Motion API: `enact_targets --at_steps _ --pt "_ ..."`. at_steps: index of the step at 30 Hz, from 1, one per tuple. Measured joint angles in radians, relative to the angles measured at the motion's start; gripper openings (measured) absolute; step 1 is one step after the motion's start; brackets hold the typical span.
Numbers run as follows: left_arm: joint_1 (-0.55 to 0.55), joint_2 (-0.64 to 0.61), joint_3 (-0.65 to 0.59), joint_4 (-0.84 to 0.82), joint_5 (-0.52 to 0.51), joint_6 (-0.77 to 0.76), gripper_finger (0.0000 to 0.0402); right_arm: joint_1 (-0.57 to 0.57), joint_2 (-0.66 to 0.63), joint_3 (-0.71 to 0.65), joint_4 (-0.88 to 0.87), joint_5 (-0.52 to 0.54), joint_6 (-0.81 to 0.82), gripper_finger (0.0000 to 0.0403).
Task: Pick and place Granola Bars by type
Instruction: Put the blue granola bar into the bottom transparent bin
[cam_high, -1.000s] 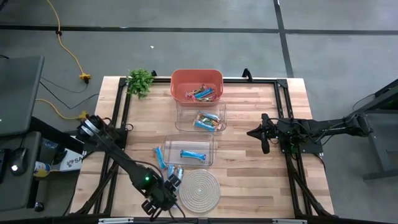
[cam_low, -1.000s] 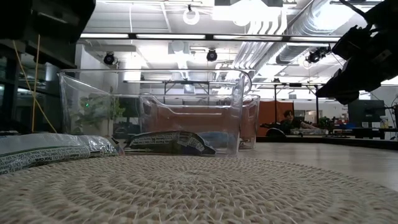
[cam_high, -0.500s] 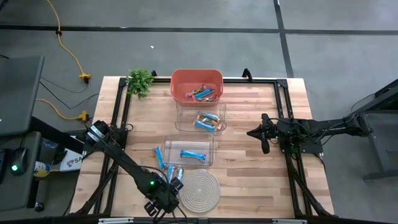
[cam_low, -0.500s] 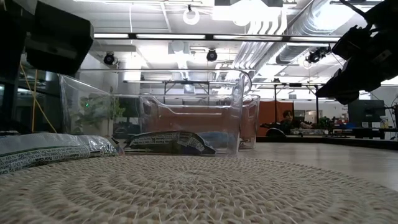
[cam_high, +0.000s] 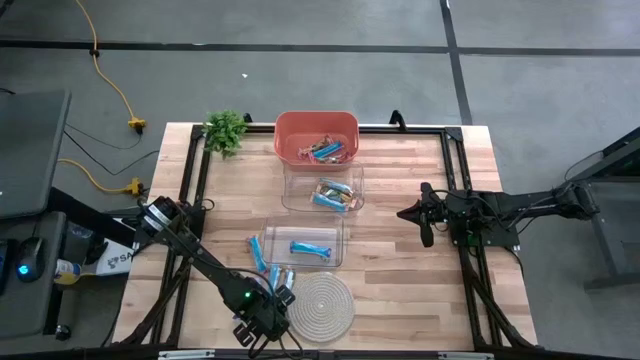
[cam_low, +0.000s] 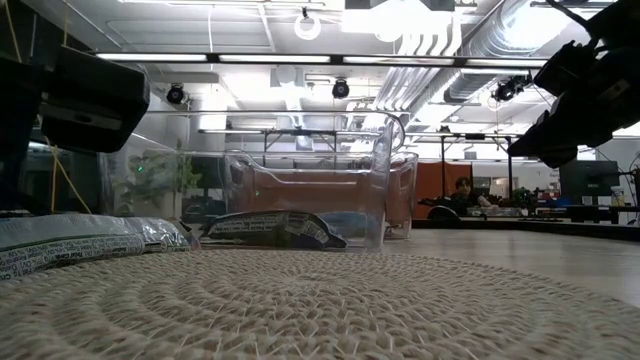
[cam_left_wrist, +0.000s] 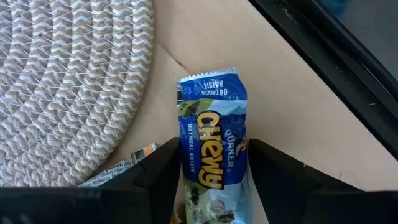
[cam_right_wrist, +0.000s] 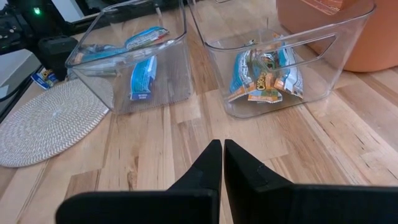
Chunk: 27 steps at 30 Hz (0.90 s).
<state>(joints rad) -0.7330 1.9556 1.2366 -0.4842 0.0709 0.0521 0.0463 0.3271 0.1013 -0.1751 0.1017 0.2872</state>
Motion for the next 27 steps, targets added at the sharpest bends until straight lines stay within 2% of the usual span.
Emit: enact_targets --at_steps 6,19,24,27 --pt "0.000 0.001 -0.002 0.007 -0.024 -0.003 0.0175 0.000 0.000 0.000 0.000 0.000 0.000 0.0000" --pt "0.002 0.009 0.054 -0.073 -0.034 0.000 0.0071 0.000 0.000 0.000 0.000 0.000 0.000 0.0000" --pt "0.000 0.011 0.093 -0.189 -0.015 0.012 0.0061 0.000 0.000 0.000 0.000 0.000 0.000 0.0000" --pt "0.000 0.011 0.138 -0.289 0.037 0.047 0.0061 0.000 0.000 0.000 0.000 0.000 0.000 0.0000"
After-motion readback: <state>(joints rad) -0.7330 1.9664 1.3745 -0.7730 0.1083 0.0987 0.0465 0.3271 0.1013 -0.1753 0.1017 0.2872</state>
